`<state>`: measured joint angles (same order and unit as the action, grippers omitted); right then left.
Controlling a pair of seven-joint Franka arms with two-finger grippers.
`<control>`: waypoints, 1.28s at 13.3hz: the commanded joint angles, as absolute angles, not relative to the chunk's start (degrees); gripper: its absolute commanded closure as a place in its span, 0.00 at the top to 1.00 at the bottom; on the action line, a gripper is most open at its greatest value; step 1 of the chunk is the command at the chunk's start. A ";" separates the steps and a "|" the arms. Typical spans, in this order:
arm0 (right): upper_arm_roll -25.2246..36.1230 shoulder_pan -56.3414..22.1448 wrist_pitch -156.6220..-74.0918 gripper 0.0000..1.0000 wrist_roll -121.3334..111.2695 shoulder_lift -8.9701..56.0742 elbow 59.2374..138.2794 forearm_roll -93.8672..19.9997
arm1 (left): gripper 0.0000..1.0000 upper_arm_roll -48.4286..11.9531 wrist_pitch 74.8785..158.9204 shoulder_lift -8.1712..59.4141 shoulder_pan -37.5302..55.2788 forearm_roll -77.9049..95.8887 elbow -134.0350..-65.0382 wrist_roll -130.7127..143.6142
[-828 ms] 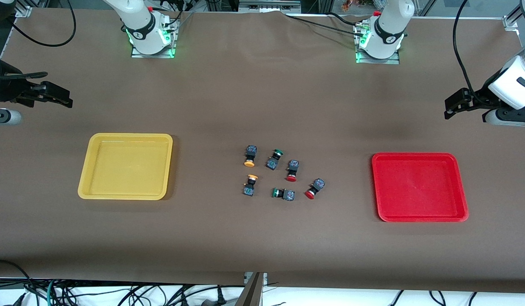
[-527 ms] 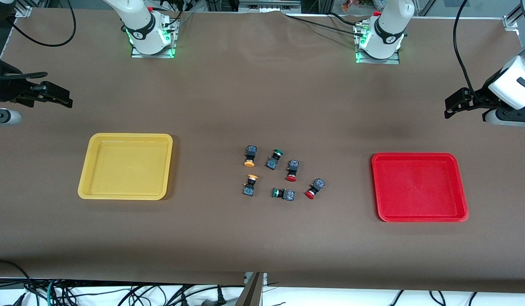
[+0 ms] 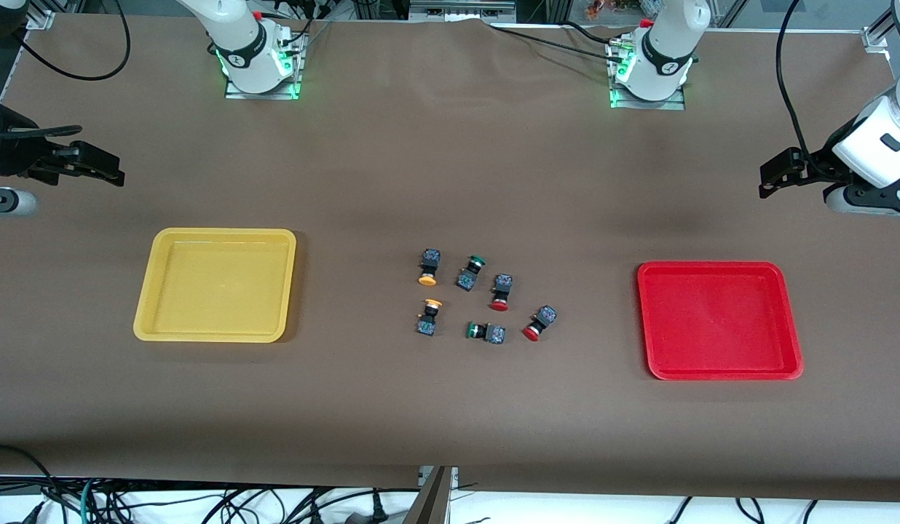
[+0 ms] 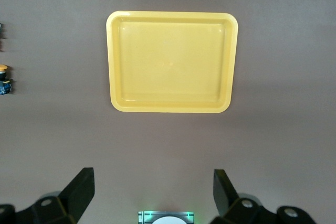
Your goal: Place red and yellow buttons in trays
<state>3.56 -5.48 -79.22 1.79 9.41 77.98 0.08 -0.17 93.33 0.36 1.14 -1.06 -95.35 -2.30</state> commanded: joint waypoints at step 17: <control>-0.78 -15.20 -100.18 1.00 19.57 28.03 79.01 0.18 | 1.00 -0.79 95.25 22.30 7.98 1.59 -83.07 -2.20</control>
